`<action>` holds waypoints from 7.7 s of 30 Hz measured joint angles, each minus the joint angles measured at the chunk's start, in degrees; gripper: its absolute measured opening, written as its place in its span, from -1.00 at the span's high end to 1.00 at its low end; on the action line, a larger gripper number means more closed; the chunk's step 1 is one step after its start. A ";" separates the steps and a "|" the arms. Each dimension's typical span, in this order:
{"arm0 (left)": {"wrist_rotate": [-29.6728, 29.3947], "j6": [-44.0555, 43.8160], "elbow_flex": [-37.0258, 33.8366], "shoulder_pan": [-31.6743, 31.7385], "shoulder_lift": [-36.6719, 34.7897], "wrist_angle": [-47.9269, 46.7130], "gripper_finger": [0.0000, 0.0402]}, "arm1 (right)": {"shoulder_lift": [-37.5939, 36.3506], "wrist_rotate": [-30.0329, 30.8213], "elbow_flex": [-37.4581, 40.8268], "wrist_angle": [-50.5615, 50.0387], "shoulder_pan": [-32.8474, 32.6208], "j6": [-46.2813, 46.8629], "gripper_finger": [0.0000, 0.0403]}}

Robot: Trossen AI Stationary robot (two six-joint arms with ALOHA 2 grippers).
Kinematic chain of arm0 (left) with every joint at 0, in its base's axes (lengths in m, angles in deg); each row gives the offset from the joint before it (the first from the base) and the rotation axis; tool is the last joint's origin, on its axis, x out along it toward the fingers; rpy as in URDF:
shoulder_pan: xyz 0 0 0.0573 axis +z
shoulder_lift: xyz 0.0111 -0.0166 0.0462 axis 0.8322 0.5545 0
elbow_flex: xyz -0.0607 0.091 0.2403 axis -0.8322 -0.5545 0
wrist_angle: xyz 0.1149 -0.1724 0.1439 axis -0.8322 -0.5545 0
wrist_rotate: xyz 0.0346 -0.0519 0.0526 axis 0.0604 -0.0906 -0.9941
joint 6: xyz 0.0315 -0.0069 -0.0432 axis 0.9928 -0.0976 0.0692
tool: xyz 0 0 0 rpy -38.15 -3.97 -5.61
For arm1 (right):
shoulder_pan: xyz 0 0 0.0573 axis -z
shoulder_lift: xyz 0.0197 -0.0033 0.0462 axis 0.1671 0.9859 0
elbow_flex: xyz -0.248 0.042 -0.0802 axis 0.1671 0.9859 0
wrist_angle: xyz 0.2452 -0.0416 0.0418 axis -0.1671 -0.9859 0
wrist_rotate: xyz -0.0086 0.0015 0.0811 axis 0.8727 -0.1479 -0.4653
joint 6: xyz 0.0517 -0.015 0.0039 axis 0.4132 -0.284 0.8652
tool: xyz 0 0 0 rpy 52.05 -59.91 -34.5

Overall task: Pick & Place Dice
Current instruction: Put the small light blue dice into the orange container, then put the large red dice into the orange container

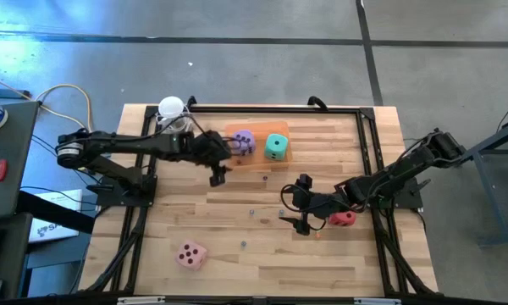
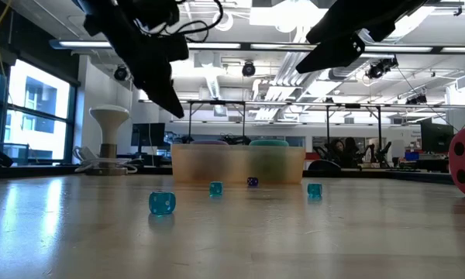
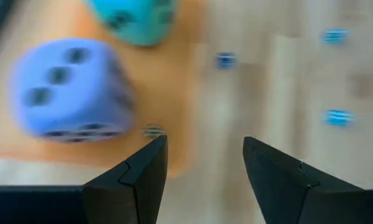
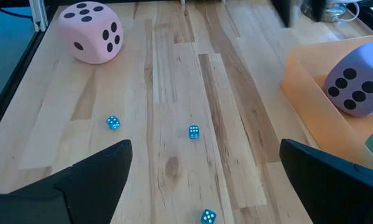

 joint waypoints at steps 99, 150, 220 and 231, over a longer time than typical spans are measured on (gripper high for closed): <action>-12.41 -14.61 -0.50 -34.34 0.17 -1.27 0.00 | 22.93 -9.85 0.00 -2.39 6.12 11.40 -0.25; -12.38 -13.65 -1.03 -34.51 0.15 0.80 0.00 | 15.39 -17.30 -13.79 -5.27 31.42 -10.25 0.81; -12.38 -12.25 -2.34 -34.50 0.17 1.55 0.00 | -6.42 -16.46 -13.90 -33.09 13.29 7.11 -0.62; -12.38 -12.21 -2.34 -34.50 0.17 1.52 0.00 | -0.57 -16.07 -13.94 -29.12 12.11 4.89 -0.72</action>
